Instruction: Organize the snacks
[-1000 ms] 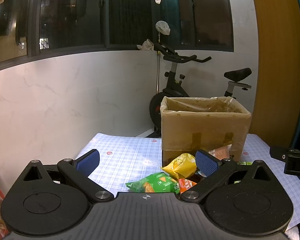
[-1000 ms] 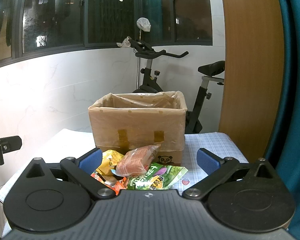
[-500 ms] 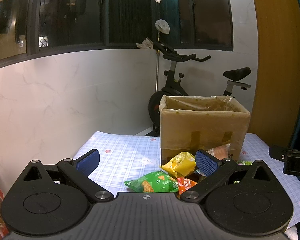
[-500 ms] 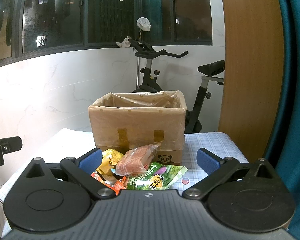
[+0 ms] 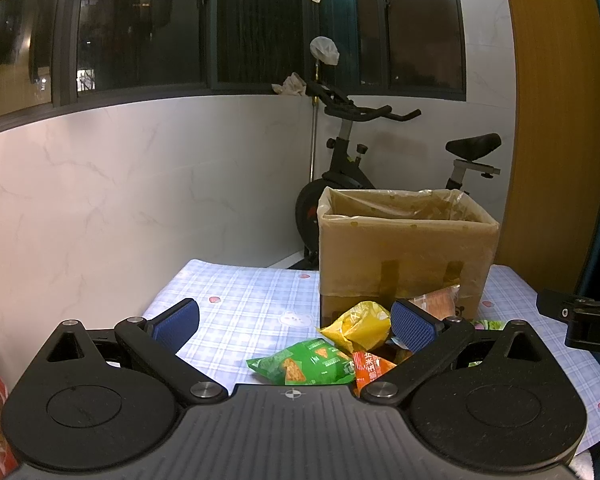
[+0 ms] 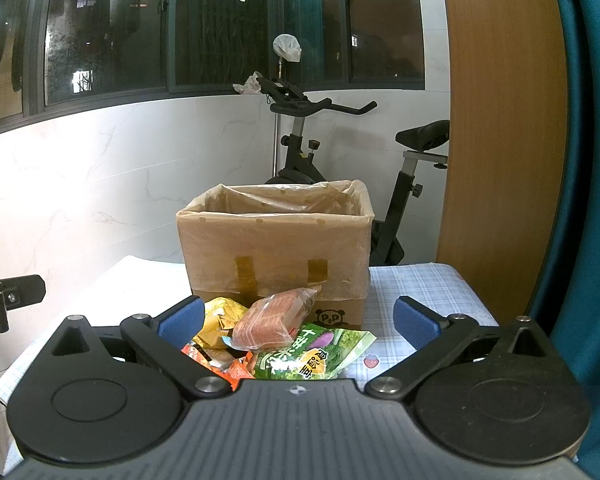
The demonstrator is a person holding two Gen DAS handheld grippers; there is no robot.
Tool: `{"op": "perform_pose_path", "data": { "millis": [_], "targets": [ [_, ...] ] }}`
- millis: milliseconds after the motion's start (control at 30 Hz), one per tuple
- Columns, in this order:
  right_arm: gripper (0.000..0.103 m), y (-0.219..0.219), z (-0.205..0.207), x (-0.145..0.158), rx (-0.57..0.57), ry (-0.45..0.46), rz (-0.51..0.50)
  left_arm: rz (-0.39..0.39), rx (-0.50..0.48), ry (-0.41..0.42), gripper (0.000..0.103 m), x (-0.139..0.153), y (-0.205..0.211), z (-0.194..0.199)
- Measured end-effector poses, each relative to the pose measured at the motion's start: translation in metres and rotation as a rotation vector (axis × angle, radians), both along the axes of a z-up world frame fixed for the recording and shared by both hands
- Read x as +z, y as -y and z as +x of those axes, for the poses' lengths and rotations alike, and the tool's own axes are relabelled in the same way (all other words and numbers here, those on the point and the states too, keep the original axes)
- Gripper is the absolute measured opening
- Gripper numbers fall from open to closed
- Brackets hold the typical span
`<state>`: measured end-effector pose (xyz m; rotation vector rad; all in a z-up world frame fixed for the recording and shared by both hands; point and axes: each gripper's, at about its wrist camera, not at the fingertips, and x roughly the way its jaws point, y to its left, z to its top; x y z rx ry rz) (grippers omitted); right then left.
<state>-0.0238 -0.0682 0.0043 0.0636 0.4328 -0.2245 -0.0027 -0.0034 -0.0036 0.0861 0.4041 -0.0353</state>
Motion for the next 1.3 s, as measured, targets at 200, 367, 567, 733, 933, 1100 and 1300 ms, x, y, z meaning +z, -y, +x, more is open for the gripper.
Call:
{"op": "perform_pose_path", "data": {
  "millis": [200, 367, 567, 733, 933, 1100, 1300],
  "targets": [
    [0.102, 0.0, 0.0, 0.0, 0.0, 0.0, 0.0, -0.002, 0.0, 0.0, 0.103, 0.0, -0.002, 0.0],
    [0.102, 0.0, 0.0, -0.001, -0.001, -0.002, 0.001, -0.003, -0.001, -0.002, 0.103, -0.001, -0.001, 0.0],
    [0.102, 0.0, 0.0, -0.001, -0.001, -0.002, -0.001, -0.005, -0.001, -0.006, 0.103, -0.002, -0.002, 0.0],
    [0.102, 0.0, 0.0, -0.001, -0.002, -0.002, 0.0, -0.01, 0.005, -0.01, 0.103, -0.002, -0.003, 0.0],
    [0.103, 0.002, -0.001, -0.002, -0.005, 0.001, 0.0, -0.013, 0.011, -0.023, 0.103, -0.002, -0.002, 0.004],
    [0.103, 0.009, 0.004, -0.001, 0.017, 0.037, 0.005, 0.049, 0.028, 0.0, 0.103, 0.001, -0.001, 0.017],
    [0.103, 0.028, 0.021, 0.01, 0.05, 0.134, -0.034, 0.085, 0.069, 0.055, 0.103, 0.014, -0.016, 0.051]
  ]
}}
